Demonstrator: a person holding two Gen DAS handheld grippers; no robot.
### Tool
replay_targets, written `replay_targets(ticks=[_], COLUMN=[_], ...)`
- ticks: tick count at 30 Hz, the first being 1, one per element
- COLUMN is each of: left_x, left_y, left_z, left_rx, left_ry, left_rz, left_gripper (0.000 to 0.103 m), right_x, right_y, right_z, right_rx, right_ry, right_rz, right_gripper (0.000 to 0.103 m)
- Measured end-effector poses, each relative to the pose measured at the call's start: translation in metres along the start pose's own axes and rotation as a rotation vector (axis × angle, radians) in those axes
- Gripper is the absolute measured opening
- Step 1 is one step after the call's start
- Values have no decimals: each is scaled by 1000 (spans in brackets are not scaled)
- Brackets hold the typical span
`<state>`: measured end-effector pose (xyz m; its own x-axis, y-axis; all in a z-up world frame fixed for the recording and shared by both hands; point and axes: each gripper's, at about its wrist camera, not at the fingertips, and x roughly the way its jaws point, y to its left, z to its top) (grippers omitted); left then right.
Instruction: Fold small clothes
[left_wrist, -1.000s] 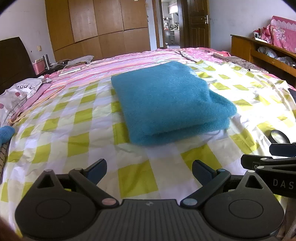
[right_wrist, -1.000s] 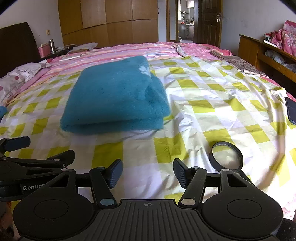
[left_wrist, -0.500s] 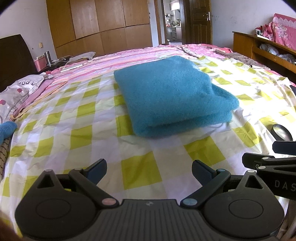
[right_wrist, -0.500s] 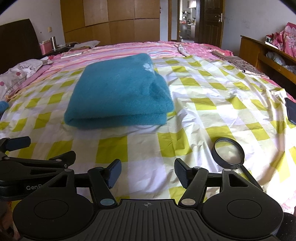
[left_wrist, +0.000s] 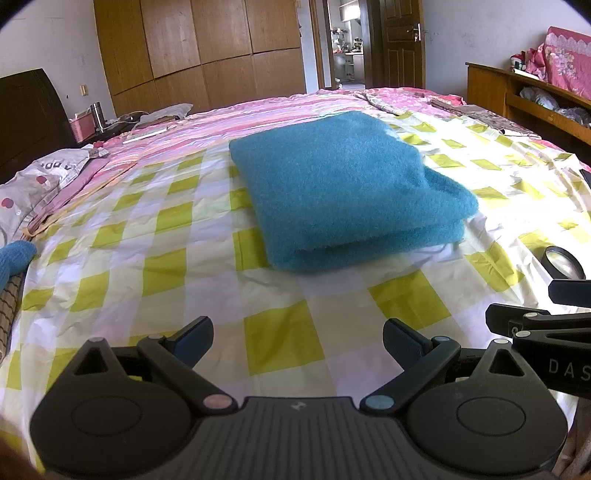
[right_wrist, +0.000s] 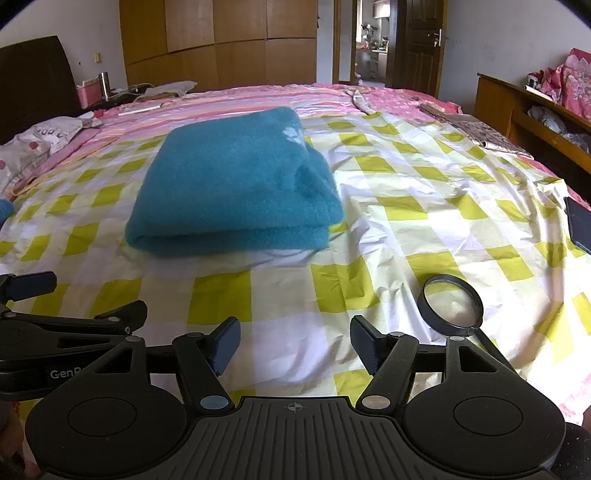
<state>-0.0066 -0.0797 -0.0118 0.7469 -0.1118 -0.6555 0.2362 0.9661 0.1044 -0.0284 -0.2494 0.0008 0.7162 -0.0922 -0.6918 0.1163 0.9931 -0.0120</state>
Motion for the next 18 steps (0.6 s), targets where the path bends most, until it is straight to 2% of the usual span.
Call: replay_targets(ticks=[18], left_x=[-1], left_y=[-1], left_z=[-1], left_rx=[2], left_ry=[-5], left_rz=[5], left_gripper=[103], right_x=[1], right_y=[-1], right_z=[-1], right_rx=[3], right_ry=[1], right_rz=[-4], right_gripper=[68])
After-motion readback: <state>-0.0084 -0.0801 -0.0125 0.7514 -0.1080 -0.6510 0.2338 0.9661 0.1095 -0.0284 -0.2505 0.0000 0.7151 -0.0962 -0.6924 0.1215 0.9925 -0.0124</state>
